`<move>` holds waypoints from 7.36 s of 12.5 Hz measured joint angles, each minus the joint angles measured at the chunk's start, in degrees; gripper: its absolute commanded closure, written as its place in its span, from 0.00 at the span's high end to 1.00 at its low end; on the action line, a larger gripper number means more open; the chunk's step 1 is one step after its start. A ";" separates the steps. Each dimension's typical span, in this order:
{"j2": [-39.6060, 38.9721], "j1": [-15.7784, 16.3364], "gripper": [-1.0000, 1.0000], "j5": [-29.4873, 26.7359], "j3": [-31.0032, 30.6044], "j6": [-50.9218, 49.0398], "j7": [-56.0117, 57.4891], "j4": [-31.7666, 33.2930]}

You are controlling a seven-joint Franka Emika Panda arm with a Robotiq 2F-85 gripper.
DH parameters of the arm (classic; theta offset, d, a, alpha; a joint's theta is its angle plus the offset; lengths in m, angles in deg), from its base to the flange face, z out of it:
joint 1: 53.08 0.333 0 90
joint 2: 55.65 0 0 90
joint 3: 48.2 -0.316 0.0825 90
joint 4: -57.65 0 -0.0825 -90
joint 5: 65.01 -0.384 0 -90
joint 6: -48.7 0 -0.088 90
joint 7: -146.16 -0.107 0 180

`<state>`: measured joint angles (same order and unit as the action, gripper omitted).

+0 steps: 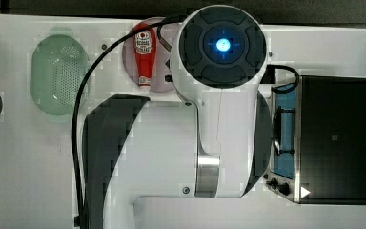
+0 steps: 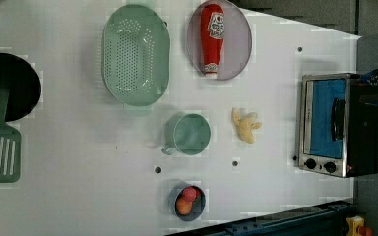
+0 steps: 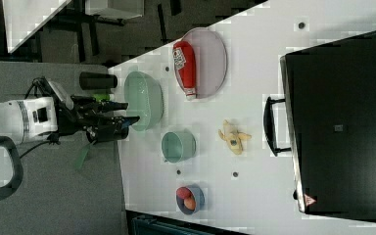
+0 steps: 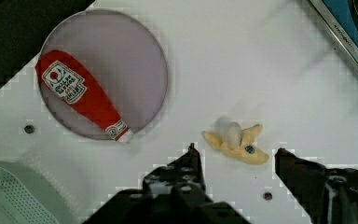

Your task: Pick Banana and place it in mug.

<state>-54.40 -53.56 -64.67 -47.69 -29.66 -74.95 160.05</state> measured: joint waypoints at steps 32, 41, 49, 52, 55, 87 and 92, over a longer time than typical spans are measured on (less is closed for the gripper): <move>-21.81 -1.24 0.32 0.15 0.15 59.53 66.05 38.94; -4.12 -1.01 0.32 1.88 1.85 30.46 66.55 37.60; 12.15 -0.87 0.32 -0.12 -4.52 17.67 58.55 26.97; 10.22 -0.56 0.32 -0.87 -11.65 17.06 49.51 29.54; 7.57 0.21 0.32 -7.04 -17.76 15.95 39.78 30.55; 19.46 -0.21 1.00 -1.75 -0.25 12.92 20.14 18.58; 15.75 -2.62 1.00 -0.59 6.12 1.38 10.89 12.76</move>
<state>-38.64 -56.18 -65.25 -41.56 -28.28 -64.06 172.81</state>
